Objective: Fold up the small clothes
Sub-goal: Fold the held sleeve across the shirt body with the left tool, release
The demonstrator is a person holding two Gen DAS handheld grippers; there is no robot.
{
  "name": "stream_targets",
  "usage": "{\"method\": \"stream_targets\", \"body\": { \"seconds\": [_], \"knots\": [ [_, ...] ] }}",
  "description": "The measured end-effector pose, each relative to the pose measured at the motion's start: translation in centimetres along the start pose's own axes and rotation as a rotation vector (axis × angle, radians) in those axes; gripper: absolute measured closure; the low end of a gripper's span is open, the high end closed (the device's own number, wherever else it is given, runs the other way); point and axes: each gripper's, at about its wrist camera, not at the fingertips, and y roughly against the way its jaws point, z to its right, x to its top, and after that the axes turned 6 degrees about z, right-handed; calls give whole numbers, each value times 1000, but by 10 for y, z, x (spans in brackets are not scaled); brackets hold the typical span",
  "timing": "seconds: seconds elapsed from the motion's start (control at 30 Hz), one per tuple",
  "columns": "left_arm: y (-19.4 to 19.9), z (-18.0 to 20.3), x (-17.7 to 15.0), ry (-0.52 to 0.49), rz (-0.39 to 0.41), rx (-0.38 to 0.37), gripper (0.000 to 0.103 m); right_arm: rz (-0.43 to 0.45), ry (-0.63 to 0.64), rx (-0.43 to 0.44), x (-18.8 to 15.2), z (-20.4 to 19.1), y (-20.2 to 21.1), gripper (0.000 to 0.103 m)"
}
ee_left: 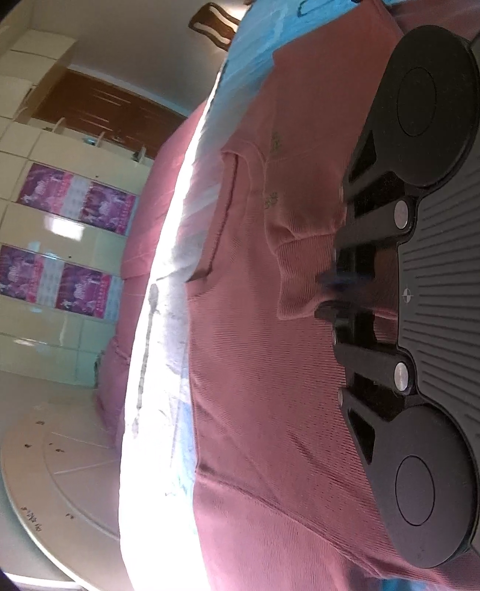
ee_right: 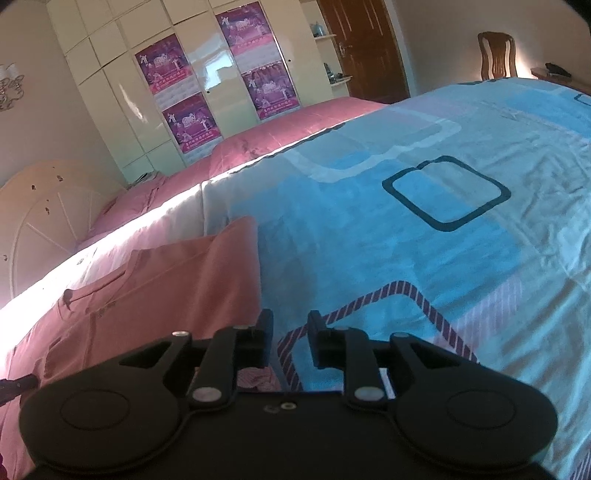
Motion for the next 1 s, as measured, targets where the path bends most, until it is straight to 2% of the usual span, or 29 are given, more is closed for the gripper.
{"method": "stream_targets", "body": {
  "seconds": [0.03,0.1,0.13,0.27,0.33,0.4,0.47,0.57,0.63,0.73,0.77,0.87,0.93,1.0],
  "knots": [
    [-6,-1,0,14,-10,-22,73,-1,-1,-1,0,0,-2,82],
    [-14,-1,-3,30,-31,-76,76,-5,-10,7,0,0,-4,82],
    [-14,1,-2,25,-26,-93,100,-6,-9,8,0,-1,-5,82],
    [10,1,2,27,90,-56,100,8,11,45,-3,-8,0,86],
    [6,-3,-3,25,77,-18,100,-9,42,81,-8,-13,0,89],
    [-1,-9,-9,43,51,-2,100,-73,132,38,-18,-19,-10,89],
    [1,-9,-11,39,47,-3,100,-74,137,35,-20,-19,-11,89],
    [1,-6,-9,17,29,-8,100,-63,133,51,-15,-20,-8,84],
    [3,-9,-4,13,45,-17,99,-35,112,71,-8,-17,-7,84],
    [-5,-9,2,-1,38,-18,98,2,88,96,15,-14,-21,82],
    [-9,-11,4,2,30,-15,98,7,68,106,26,-12,-32,78],
    [-20,-14,11,31,29,-9,98,4,40,146,48,-10,-66,55],
    [-23,-13,14,32,28,5,98,-33,15,158,55,-10,-89,56],
    [-25,-16,14,62,28,6,93,-73,-29,175,58,-6,-109,62]
  ]
}}
